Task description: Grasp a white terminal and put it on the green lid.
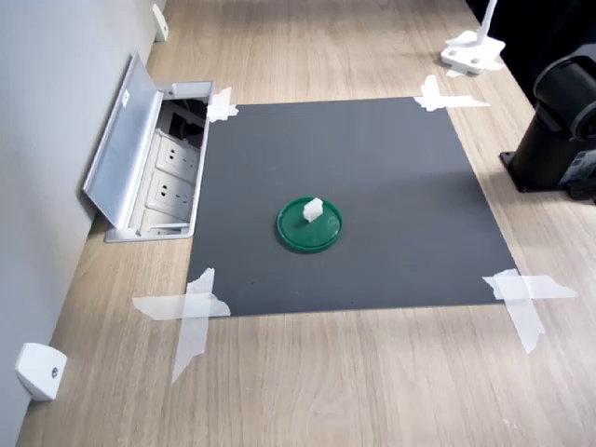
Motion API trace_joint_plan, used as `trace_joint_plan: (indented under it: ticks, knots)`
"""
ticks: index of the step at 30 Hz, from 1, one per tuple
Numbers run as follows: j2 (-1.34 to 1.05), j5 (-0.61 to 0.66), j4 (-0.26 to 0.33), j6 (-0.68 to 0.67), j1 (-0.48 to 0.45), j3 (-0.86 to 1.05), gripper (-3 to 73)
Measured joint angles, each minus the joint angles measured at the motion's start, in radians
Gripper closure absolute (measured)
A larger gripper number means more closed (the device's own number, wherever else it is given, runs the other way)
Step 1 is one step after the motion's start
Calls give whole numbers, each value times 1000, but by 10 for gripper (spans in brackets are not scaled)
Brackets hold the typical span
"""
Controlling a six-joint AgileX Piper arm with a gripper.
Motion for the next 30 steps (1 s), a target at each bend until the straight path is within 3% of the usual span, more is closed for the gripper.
trace_joint_plan:
  ticks: [3, 8, 16, 30]
  knots:
    - [-124, -59, -44, 99, -49, 163, 700]
    - [-327, -162, -68, 246, -99, 412, 702]
    - [-688, -213, -89, 275, -99, 731, 702]
    - [-726, -236, -112, 297, -99, 811, 703]
